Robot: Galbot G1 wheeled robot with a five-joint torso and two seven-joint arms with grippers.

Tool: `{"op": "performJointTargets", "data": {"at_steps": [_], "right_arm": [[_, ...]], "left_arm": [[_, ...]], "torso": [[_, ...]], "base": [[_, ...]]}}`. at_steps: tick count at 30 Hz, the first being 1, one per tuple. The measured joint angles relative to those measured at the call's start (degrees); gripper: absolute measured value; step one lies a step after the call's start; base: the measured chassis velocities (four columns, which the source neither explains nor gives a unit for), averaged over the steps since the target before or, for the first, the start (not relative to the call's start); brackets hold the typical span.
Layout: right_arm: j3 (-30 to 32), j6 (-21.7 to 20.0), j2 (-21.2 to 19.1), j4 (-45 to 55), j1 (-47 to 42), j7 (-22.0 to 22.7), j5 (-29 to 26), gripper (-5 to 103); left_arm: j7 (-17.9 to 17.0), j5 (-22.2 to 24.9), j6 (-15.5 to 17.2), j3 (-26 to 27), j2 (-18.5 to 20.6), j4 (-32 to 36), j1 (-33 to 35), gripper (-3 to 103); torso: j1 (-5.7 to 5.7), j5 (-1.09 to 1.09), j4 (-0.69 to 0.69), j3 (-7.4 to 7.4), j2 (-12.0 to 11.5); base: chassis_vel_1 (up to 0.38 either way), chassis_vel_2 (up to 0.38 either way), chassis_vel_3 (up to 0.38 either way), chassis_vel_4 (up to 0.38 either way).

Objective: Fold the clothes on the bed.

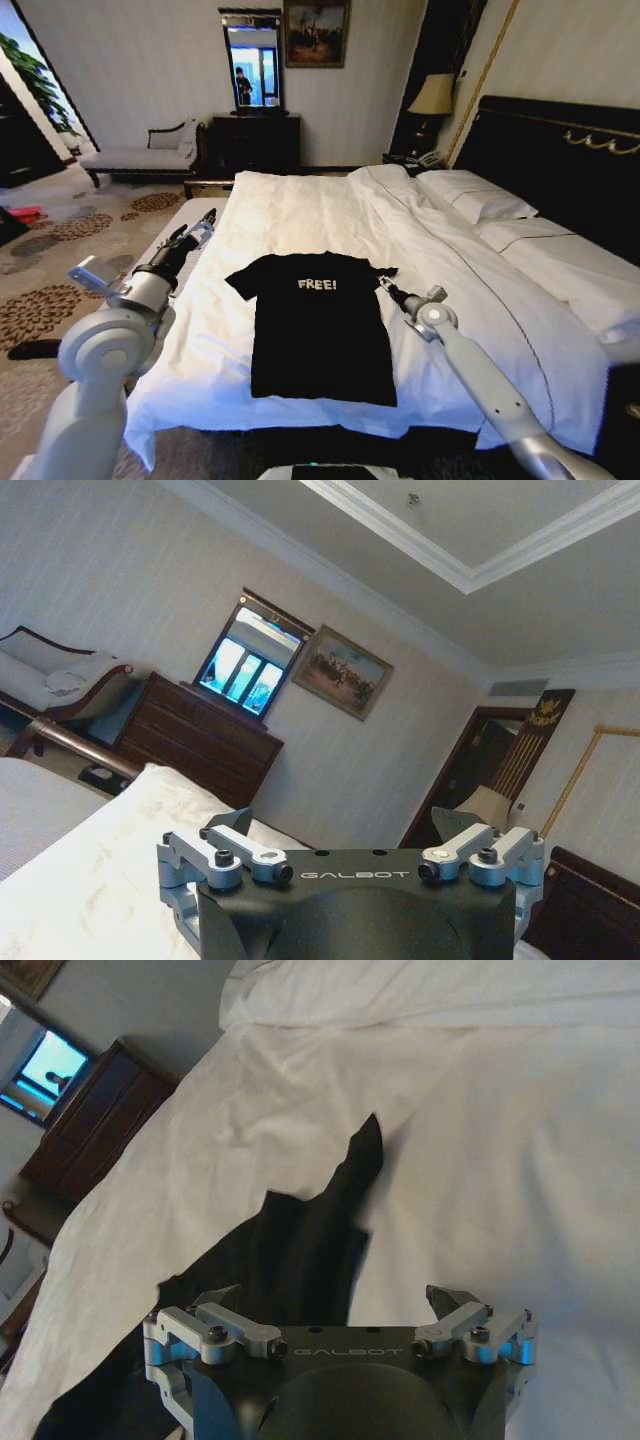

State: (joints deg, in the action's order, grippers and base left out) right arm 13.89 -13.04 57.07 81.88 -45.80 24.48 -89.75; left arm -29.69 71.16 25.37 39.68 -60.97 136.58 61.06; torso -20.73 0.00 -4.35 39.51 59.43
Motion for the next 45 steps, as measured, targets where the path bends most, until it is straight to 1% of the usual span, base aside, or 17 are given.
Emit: {"op": "performJointTargets", "data": {"at_steps": [1,3,4,5,6,9,10,13,15,18,20,23,24,36,39,45], "right_arm": [[-0.05,0.05,0.44,-1.25,0.63,-0.63,0.46,101],[-0.02,0.10,1.23,-3.24,1.75,-1.86,1.20,94],[-0.02,0.10,1.23,-3.24,1.75,-1.86,1.20,94],[0.04,0.11,1.64,-4.03,2.19,-2.49,1.53,88],[0.11,0.12,1.89,-4.53,2.43,-2.92,1.75,88],[0.36,0.16,2.96,-6.38,3.12,-4.29,2.75,72],[0.36,0.16,2.96,-6.38,3.12,-4.29,2.75,72],[0.38,0.19,4.24,-8.35,3.77,-5.26,4.19,56],[0.38,0.21,4.58,-8.83,3.99,-5.41,4.52,56],[0.33,0.30,5.28,-10.03,4.63,-5.60,5.22,40],[0.32,0.33,5.42,-10.37,4.80,-5.63,5.34,40],[0.30,0.46,5.98,-11.92,5.54,-5.75,5.79,24],[0.30,0.51,6.12,-12.30,5.70,-5.80,5.93,21],[0.31,1.08,6.94,-14.00,6.43,-6.78,6.65,17],[0.33,1.25,7.04,-13.90,6.47,-7.07,6.65,3],[0.48,1.41,7.05,-12.86,6.00,-7.26,6.59,0]], "left_arm": [[0.00,-0.13,0.03,-0.13,-0.08,-0.05,0.01,100],[0.00,-0.29,0.14,-0.34,-0.16,-0.06,0.02,100],[0.00,-0.29,0.14,-0.34,-0.16,-0.06,0.02,100],[0.00,-0.33,0.18,-0.40,-0.17,-0.07,0.02,100],[0.00,-0.35,0.19,-0.43,-0.18,-0.08,0.02,100],[0.00,-0.41,0.22,-0.50,-0.25,-0.16,0.02,100],[0.00,-0.41,0.22,-0.50,-0.25,-0.16,0.02,100],[0.00,-0.47,0.24,-0.57,-0.31,-0.23,0.01,100],[0.00,-0.47,0.25,-0.57,-0.30,-0.24,0.00,100],[0.01,-0.47,0.25,-0.55,-0.27,-0.24,-0.02,100],[0.01,-0.47,0.25,-0.54,-0.24,-0.24,-0.02,100],[0.01,-0.47,0.26,-0.49,-0.20,-0.25,-0.02,100],[0.01,-0.47,0.26,-0.49,-0.20,-0.26,-0.05,100],[0.04,-0.42,0.25,-0.70,-0.15,-0.54,-0.38,100],[0.05,-0.42,0.26,-0.72,-0.15,-0.55,-0.41,100],[0.08,-0.44,0.25,-0.68,-0.15,-0.55,-0.37,100]], "torso": [[0.00,0.01,0.01,0.00,0.00],[0.00,0.00,0.02,0.00,0.00],[0.00,0.00,0.02,0.00,0.00],[0.00,0.00,0.02,0.00,0.00],[0.00,0.00,0.02,0.00,0.00],[0.00,-0.01,0.02,-0.01,0.01],[0.00,-0.01,0.02,-0.01,0.01],[0.01,0.00,0.02,0.00,0.01],[0.01,0.00,0.02,0.00,0.01],[0.01,-0.01,0.02,0.00,0.01],[0.01,-0.01,0.02,-0.01,0.02],[0.00,0.00,0.02,0.00,0.02],[0.01,0.00,0.02,0.00,0.02],[0.01,0.00,0.02,0.00,0.01],[0.01,0.00,0.02,0.00,0.01],[0.01,0.00,0.02,0.00,0.02]], "base": [[0.000,0.000,0.000,0.000],[0.000,0.000,0.000,0.000],[0.000,0.000,0.000,0.000],[0.000,0.000,0.000,0.000],[0.000,0.000,0.000,0.000],[0.000,0.000,0.000,0.000],[0.000,0.000,0.000,0.000],[0.000,0.000,0.000,0.000],[0.000,0.000,0.000,0.000],[0.000,0.000,0.000,0.000],[0.000,0.000,0.000,0.000],[0.000,0.000,0.000,0.000],[0.000,0.000,0.000,0.000],[0.000,0.000,0.000,0.000],[0.000,0.000,0.000,0.000],[0.000,0.000,0.000,0.000]]}}
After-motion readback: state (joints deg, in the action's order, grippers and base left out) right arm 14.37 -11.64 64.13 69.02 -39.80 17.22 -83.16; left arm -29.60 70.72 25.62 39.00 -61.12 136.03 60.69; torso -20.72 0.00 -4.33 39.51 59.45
